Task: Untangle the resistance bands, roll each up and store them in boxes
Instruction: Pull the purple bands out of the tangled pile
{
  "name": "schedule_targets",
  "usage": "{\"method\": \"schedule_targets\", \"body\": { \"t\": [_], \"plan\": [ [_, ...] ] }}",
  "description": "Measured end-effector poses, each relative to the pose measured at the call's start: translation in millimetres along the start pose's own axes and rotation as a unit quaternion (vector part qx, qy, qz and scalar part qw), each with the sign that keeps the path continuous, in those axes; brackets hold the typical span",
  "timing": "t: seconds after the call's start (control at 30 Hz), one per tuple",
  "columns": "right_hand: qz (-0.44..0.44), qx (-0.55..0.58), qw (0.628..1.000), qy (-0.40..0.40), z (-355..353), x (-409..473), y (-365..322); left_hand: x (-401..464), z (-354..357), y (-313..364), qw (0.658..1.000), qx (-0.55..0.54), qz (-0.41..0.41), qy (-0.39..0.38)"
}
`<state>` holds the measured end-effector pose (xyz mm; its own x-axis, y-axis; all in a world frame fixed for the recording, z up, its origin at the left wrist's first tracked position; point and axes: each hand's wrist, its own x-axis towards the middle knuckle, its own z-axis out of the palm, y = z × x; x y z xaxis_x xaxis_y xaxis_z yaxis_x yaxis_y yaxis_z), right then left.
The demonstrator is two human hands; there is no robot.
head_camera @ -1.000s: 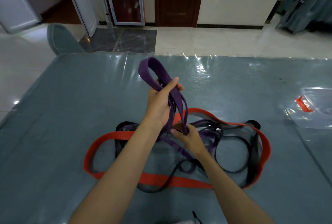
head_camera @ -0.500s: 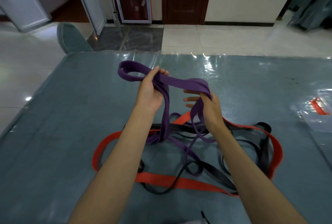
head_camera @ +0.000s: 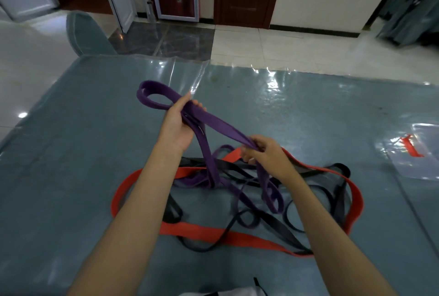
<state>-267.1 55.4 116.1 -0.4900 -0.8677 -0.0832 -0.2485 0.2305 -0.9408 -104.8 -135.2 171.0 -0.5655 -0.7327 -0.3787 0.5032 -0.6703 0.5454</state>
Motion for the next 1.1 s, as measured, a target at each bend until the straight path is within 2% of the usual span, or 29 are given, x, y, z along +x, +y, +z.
{"method": "schedule_targets", "body": {
  "t": [0.17,0.23,0.37,0.5,0.67,0.77,0.87,0.93,1.0,1.1],
  "plan": [
    [0.064,-0.026,0.997,-0.032,-4,-16,61,5,-20,-9,0.996,0.070,0.045,0.031],
    [0.108,-0.001,0.994,0.007,-10,-25,88,9,-33,-9,0.990,0.108,0.074,0.056],
    [0.204,-0.062,0.962,0.173,-30,-43,142,17,-68,-14,0.966,0.208,0.104,0.113],
    [0.301,-0.094,0.932,0.180,-35,-52,170,23,-100,-21,0.958,0.232,0.085,0.146],
    [0.391,0.049,0.902,0.174,-22,-50,179,30,-126,-32,0.956,0.220,0.059,0.182],
    [0.419,0.097,0.883,0.187,-18,-52,184,34,-136,-33,0.956,0.206,0.052,0.203],
    [0.427,0.067,0.887,0.164,-19,-55,189,40,-145,-34,0.951,0.216,0.049,0.216],
    [0.405,0.013,0.899,0.166,-20,-58,194,45,-149,-34,0.942,0.243,0.047,0.224],
    [0.366,-0.042,0.906,0.207,-21,-62,194,50,-152,-33,0.928,0.288,0.043,0.232],
    [0.336,-0.008,0.911,0.237,-22,-66,186,55,-158,-34,0.915,0.335,0.038,0.220]
  ]
}}
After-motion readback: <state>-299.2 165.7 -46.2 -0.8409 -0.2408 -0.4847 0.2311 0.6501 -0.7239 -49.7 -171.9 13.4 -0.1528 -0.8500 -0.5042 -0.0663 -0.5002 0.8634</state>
